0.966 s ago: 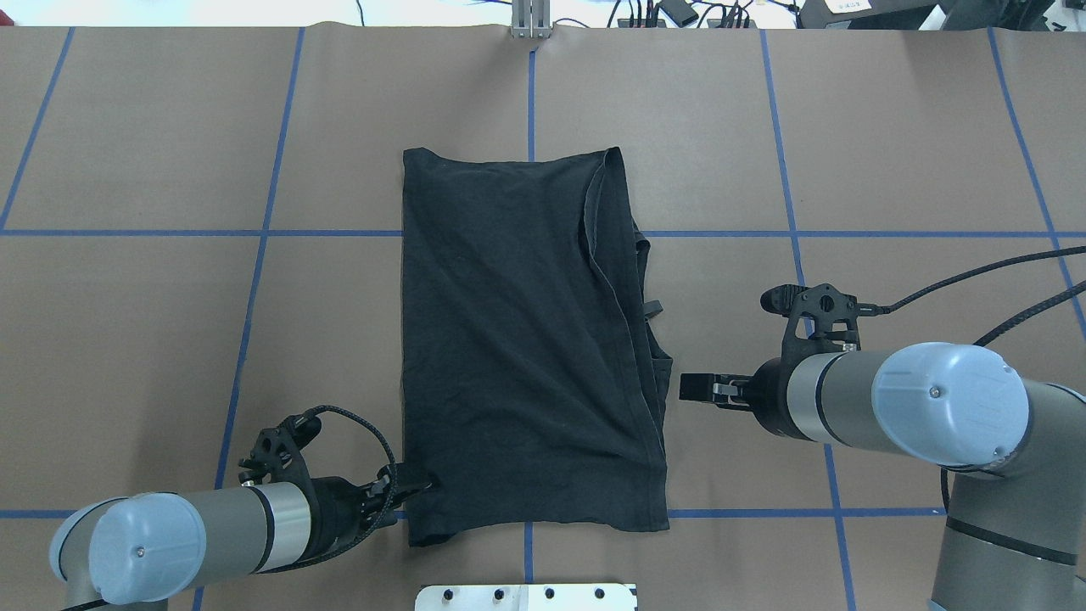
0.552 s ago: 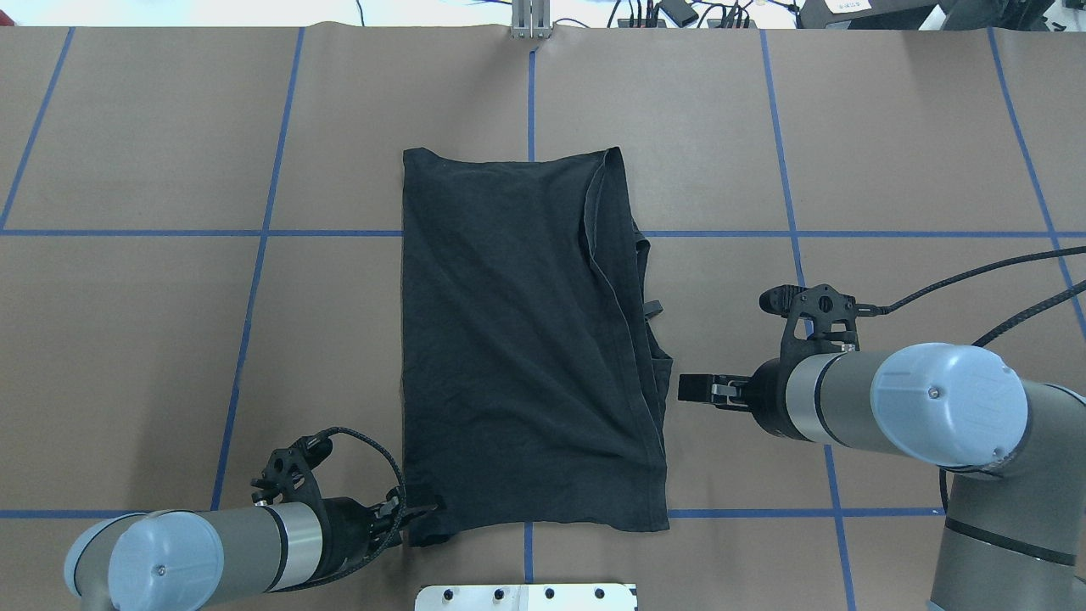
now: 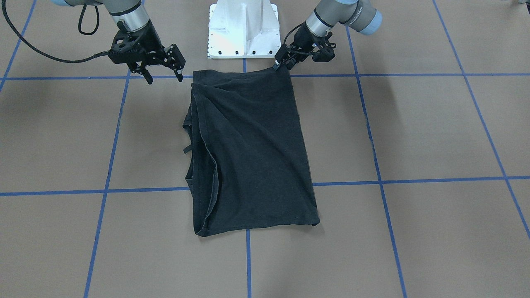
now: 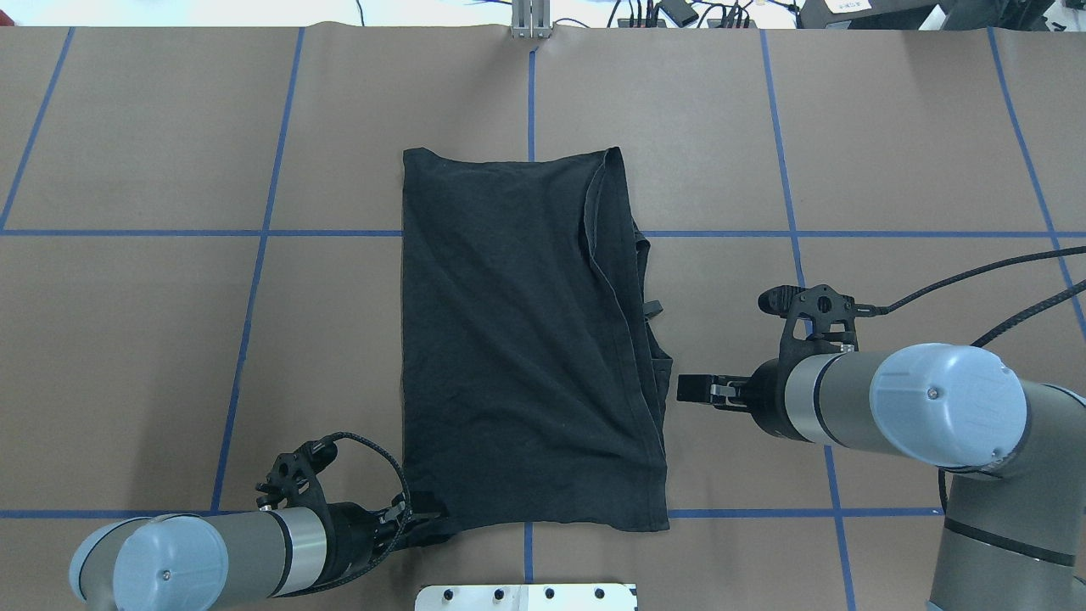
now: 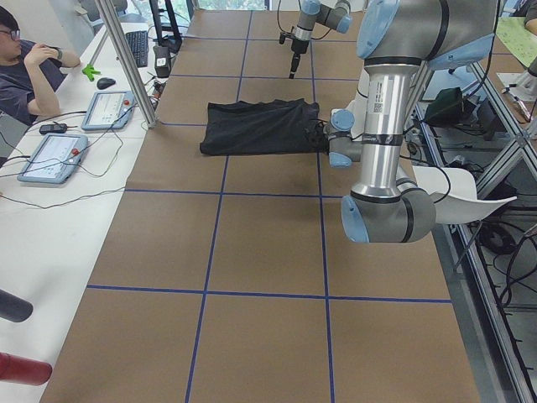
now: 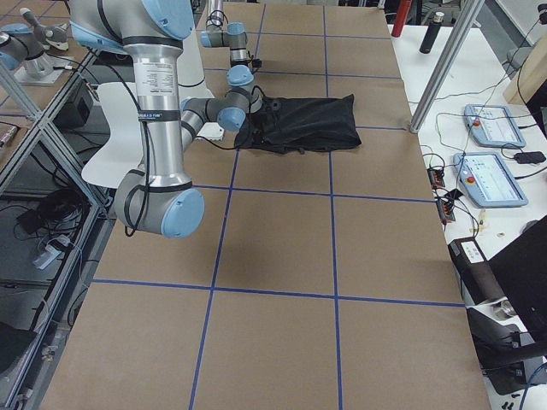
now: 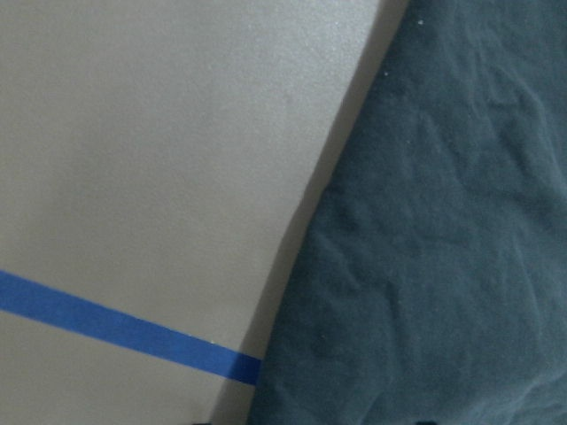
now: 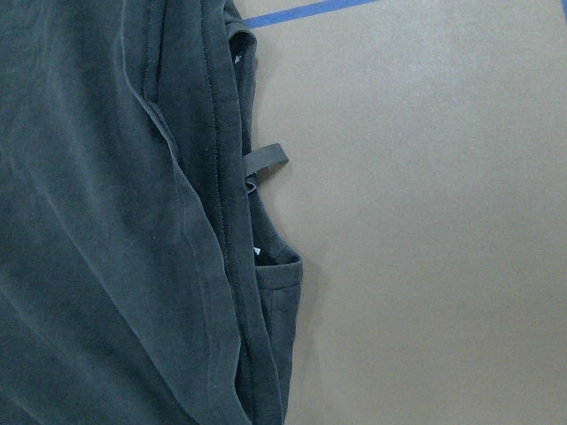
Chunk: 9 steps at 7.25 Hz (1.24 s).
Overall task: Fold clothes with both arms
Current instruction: 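Lower the right gripper to the other near corner while the left holds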
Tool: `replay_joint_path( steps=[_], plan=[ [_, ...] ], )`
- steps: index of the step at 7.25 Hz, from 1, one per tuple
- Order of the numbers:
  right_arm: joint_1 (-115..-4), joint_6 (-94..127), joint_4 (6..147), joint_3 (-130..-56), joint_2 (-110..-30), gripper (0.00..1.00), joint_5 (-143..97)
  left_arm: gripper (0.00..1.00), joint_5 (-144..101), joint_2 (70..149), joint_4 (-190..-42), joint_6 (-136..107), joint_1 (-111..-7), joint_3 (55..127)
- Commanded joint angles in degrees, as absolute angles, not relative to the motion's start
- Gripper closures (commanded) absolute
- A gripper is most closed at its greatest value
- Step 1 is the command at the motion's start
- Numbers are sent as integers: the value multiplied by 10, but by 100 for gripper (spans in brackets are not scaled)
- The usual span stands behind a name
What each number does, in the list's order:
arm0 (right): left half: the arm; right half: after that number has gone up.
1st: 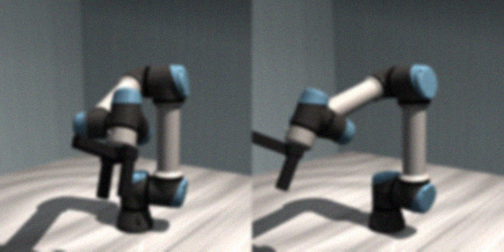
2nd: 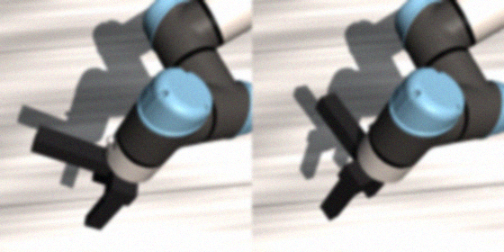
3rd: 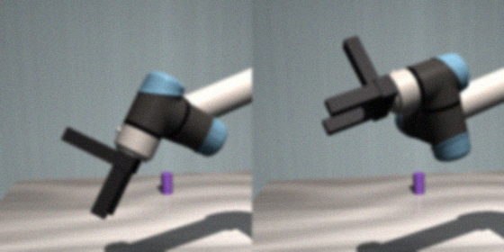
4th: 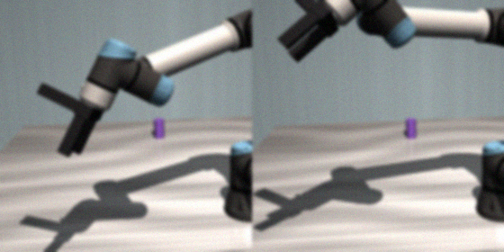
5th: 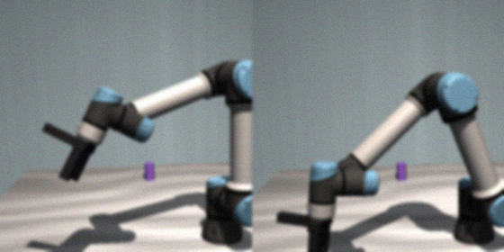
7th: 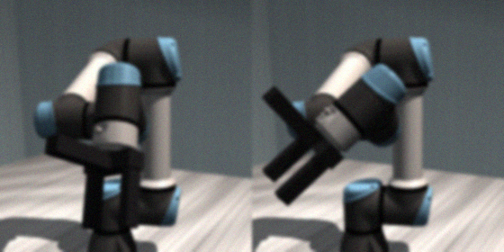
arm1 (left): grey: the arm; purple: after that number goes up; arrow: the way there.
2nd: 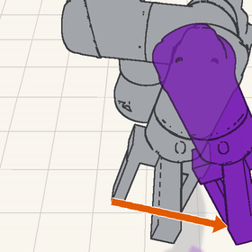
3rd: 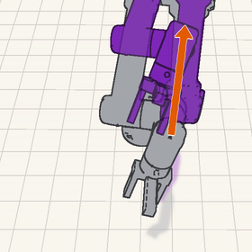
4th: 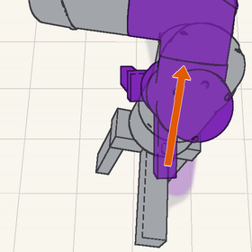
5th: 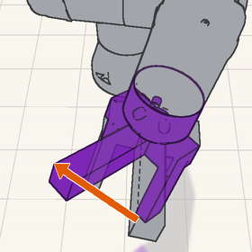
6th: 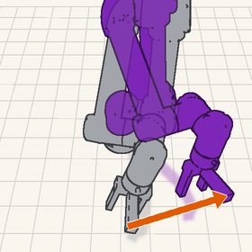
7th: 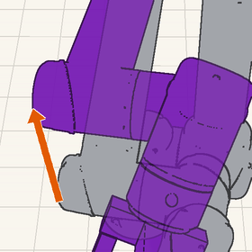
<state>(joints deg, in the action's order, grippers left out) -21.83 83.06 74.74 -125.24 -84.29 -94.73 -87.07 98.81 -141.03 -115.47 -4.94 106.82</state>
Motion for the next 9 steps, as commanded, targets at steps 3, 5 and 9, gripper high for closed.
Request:
replay_joint_path(
  steps=[3, 5, 9],
  plan=[
    [-216, 831, 747, -1252, -845, 0, -947, 67, -871, 989, -1411, -1148, -50, 1073],
    [-205, 831, 747, -1237, -843, 0, -934, 100, -872, 988, -1411, -1147, -50, 1075],
    [-129, 981, 719, -1174, -796, 3, -842, 100, -875, 988, -1411, -1146, -50, 1078]
  ],
)
